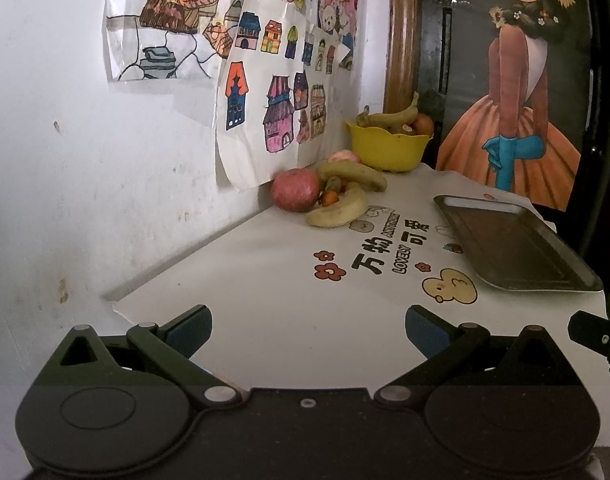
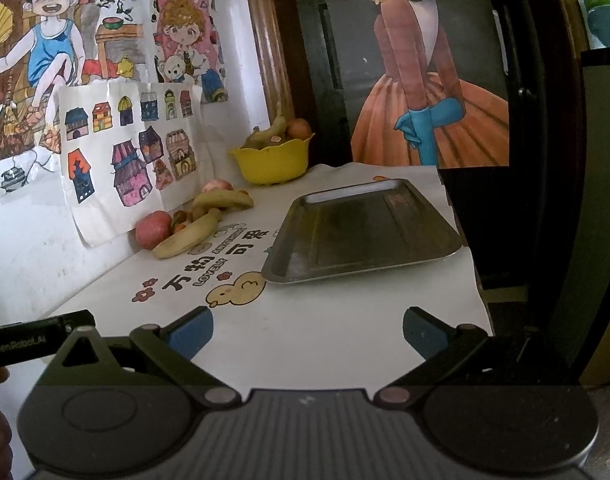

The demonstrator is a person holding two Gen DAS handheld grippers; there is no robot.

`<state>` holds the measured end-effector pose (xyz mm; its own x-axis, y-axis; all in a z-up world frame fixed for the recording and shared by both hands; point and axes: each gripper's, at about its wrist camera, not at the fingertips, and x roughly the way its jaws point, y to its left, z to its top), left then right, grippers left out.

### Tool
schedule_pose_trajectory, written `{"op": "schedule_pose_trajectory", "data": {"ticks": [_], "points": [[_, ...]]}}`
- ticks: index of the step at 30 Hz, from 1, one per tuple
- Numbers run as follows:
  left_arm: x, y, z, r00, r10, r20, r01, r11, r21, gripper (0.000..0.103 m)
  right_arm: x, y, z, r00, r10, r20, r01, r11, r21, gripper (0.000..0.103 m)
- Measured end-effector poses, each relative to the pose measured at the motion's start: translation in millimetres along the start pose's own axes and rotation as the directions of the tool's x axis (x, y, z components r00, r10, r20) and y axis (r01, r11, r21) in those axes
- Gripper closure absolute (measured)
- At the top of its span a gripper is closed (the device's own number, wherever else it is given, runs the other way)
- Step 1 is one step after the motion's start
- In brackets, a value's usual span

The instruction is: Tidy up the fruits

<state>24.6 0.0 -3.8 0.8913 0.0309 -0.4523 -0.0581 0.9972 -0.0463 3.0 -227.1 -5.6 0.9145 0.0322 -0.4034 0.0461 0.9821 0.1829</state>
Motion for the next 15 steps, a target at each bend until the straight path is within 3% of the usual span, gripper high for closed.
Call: {"op": "schedule_pose_trajectory", "data": {"ticks": [15], "points": [[6.4,3.8,7.1,1.000,0.012,-0.004,-0.012,1.000,0.000,0.001,5.1,1.5,0.0,1.000,0.022,-0.011,-0.022,1.000,-0.013,0.000]]}}
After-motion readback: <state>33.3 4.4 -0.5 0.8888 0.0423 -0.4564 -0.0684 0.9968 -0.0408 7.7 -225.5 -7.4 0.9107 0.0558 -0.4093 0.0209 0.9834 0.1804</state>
